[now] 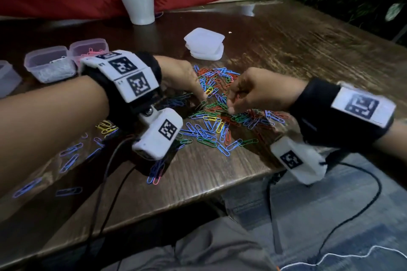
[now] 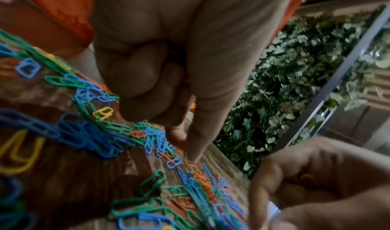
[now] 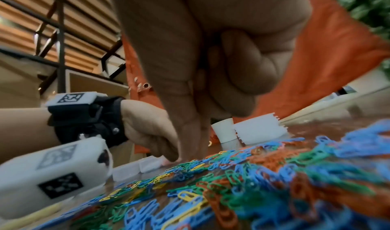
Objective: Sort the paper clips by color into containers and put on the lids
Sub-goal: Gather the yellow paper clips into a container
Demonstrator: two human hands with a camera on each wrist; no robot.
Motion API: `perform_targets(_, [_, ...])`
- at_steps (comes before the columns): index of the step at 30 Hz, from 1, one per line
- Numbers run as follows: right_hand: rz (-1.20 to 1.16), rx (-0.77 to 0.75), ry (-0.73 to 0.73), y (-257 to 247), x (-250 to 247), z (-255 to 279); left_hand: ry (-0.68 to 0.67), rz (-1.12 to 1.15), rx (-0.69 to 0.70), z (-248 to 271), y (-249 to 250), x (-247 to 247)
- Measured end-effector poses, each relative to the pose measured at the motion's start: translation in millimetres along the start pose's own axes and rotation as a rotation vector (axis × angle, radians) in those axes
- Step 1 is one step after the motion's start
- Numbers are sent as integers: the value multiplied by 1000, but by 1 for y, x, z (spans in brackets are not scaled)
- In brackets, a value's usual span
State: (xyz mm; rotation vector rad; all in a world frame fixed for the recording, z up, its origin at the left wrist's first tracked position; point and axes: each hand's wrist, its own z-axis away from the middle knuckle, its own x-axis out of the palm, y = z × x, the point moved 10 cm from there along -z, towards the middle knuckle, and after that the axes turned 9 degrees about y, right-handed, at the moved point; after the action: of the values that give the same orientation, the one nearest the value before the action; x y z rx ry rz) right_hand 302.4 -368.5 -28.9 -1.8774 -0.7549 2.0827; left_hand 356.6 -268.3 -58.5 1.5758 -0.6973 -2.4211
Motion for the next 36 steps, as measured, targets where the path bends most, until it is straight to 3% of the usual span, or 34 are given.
perform_targets(4, [126,-60,-55,-25,2,-13,-80,433,-144,17,-12,11])
perform_targets(8, [296,-77,-151,-33,30,-22,-184,720,-94,38,-3,12])
perform_targets(13, [429,-37,-150,-28,45,-29,-93,904,50,50,5,-2])
perform_targets(17, [219,63,-207,-16,43,-29,-43,1183,100,53,5,-14])
perform_targets(19, [89,117,-179,-11,33,-29,-22,1313,46,49,-5,-13])
perform_targets(23, [-472,311,-129,5,26,-23,0,1622,-110,42,-22,4])
perform_targets(26, [-716,340,-148,4,25,-21,14,1829,-194,34,-29,19])
perform_targets(32, [-760,274,-226,-5,24,-16,-26,1855,-269,22,-28,43])
perform_targets(36, [-772,245,-145,-8,15,-17,-43,1828,-239,22,-26,43])
